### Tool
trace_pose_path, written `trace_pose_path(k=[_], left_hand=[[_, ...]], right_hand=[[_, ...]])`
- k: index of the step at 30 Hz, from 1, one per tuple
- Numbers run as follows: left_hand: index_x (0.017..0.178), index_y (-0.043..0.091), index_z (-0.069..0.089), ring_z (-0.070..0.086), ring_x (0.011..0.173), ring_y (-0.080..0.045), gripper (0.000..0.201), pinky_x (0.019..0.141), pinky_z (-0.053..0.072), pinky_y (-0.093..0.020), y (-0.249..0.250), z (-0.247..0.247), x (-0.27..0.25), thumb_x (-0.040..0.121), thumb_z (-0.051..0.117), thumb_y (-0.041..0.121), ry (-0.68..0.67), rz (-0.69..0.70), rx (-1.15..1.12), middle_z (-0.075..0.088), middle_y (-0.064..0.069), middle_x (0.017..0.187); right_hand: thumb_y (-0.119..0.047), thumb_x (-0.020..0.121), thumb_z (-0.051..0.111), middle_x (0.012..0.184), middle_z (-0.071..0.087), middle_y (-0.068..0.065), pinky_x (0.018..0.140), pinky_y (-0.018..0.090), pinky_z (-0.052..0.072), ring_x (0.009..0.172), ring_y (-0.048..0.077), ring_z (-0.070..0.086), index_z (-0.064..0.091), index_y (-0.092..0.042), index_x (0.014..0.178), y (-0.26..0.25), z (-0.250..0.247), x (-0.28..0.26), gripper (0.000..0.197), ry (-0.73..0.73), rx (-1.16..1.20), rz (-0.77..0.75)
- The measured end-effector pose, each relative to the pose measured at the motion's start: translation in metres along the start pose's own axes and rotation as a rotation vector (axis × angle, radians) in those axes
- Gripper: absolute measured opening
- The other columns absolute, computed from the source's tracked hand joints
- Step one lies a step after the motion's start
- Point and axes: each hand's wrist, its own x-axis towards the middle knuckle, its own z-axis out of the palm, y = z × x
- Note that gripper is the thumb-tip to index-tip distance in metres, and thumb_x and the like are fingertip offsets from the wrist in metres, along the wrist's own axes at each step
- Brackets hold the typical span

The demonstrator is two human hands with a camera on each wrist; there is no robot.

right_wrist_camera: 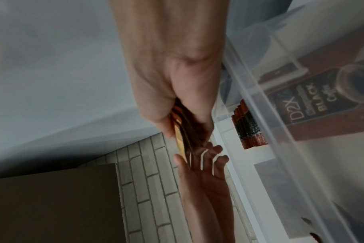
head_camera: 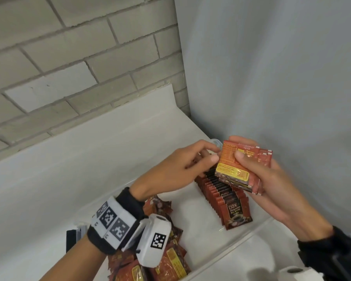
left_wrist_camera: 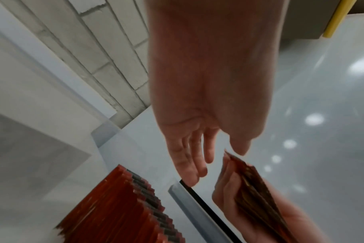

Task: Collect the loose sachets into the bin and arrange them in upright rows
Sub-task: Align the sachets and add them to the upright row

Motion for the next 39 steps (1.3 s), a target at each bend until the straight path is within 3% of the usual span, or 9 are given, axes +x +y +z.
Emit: trace_pose_path(k=[3, 7, 15, 18, 20, 22, 26, 33, 39], left_hand=[[0.128, 0.015, 0.05, 0.063, 0.093, -0.015, 0.038, 0.084, 0.053, -0.035, 0.007, 0.007, -0.001, 0.094, 0.057, 0.029, 0.012, 0.027, -0.056, 0.063, -0.005, 0.107], [0.115, 0.014, 0.057, 0.063, 0.089, -0.012, 0.032, 0.076, 0.052, -0.025, 0.007, 0.012, 0.001, 0.086, 0.069, 0.02, 0.06, 0.049, -0.137, 0.065, 0.002, 0.1], [0.081, 0.015, 0.057, 0.053, 0.075, -0.012, 0.021, 0.068, 0.046, -0.039, 0.008, 0.008, -0.003, 0.076, 0.077, 0.009, 0.169, 0.115, -0.264, 0.058, 0.0, 0.079], [0.082, 0.001, 0.058, 0.057, 0.077, -0.026, 0.018, 0.073, 0.047, -0.045, 0.01, 0.003, -0.004, 0.077, 0.075, 0.005, 0.163, 0.163, -0.302, 0.062, -0.017, 0.084], [0.082, 0.002, 0.06, 0.059, 0.083, -0.02, 0.015, 0.076, 0.047, -0.04, 0.01, 0.0, -0.004, 0.078, 0.074, 0.007, 0.145, 0.226, -0.281, 0.064, -0.008, 0.086], [0.083, 0.008, 0.063, 0.059, 0.089, -0.016, 0.009, 0.078, 0.048, -0.04, 0.011, 0.0, -0.004, 0.08, 0.071, 0.011, 0.119, 0.287, -0.254, 0.065, 0.0, 0.091], [0.084, 0.011, 0.064, 0.058, 0.093, -0.027, 0.008, 0.084, 0.046, -0.051, 0.01, 0.002, -0.002, 0.08, 0.07, 0.015, 0.101, 0.308, -0.217, 0.066, 0.002, 0.093], [0.09, 0.024, 0.068, 0.052, 0.103, -0.017, 0.013, 0.091, 0.041, -0.026, 0.006, 0.001, 0.0, 0.085, 0.068, 0.012, 0.174, 0.301, -0.012, 0.064, 0.005, 0.104], [0.113, 0.028, 0.062, 0.058, 0.104, -0.012, 0.024, 0.084, 0.05, -0.026, 0.007, 0.004, -0.003, 0.1, 0.045, 0.018, 0.276, 0.228, 0.02, 0.058, 0.008, 0.106]], right_hand=[[-0.022, 0.075, 0.07, 0.103, 0.071, 0.015, 0.067, 0.029, 0.057, 0.088, 0.025, 0.071, 0.067, -0.019, 0.108, 0.001, 0.0, 0.001, 0.034, -0.015, -0.086, 0.014], [-0.042, 0.051, 0.09, 0.105, 0.07, 0.016, 0.067, 0.031, 0.057, 0.09, 0.027, 0.07, 0.068, -0.019, 0.107, 0.003, -0.003, 0.003, 0.065, -0.039, -0.126, 0.005], [-0.071, 0.036, 0.081, 0.109, 0.069, 0.017, 0.069, 0.033, 0.059, 0.091, 0.028, 0.07, 0.067, -0.019, 0.098, 0.005, -0.003, 0.001, 0.082, -0.112, -0.057, -0.018], [-0.077, 0.034, 0.075, 0.112, 0.064, 0.024, 0.073, 0.036, 0.059, 0.092, 0.035, 0.068, 0.065, -0.016, 0.1, 0.004, -0.004, 0.002, 0.09, -0.125, -0.007, 0.013], [-0.079, 0.034, 0.074, 0.107, 0.063, 0.026, 0.076, 0.04, 0.059, 0.096, 0.037, 0.066, 0.066, -0.014, 0.099, 0.005, -0.004, 0.003, 0.092, -0.112, 0.016, 0.042], [-0.078, 0.036, 0.076, 0.11, 0.063, 0.025, 0.08, 0.043, 0.058, 0.1, 0.037, 0.066, 0.067, -0.015, 0.098, 0.005, -0.004, 0.004, 0.089, -0.109, -0.055, 0.086], [-0.053, 0.048, 0.09, 0.093, 0.067, 0.016, 0.069, 0.034, 0.058, 0.077, 0.022, 0.069, 0.066, -0.012, 0.093, 0.003, -0.004, 0.003, 0.066, -0.174, -0.118, 0.149], [-0.026, 0.037, 0.097, 0.089, 0.071, 0.014, 0.061, 0.031, 0.058, 0.08, 0.026, 0.071, 0.072, -0.017, 0.09, 0.0, -0.007, 0.006, 0.058, -0.132, 0.006, 0.18], [-0.024, 0.031, 0.098, 0.094, 0.072, 0.015, 0.057, 0.03, 0.057, 0.079, 0.027, 0.072, 0.073, -0.02, 0.09, 0.001, -0.006, 0.009, 0.065, -0.005, 0.044, 0.126]])
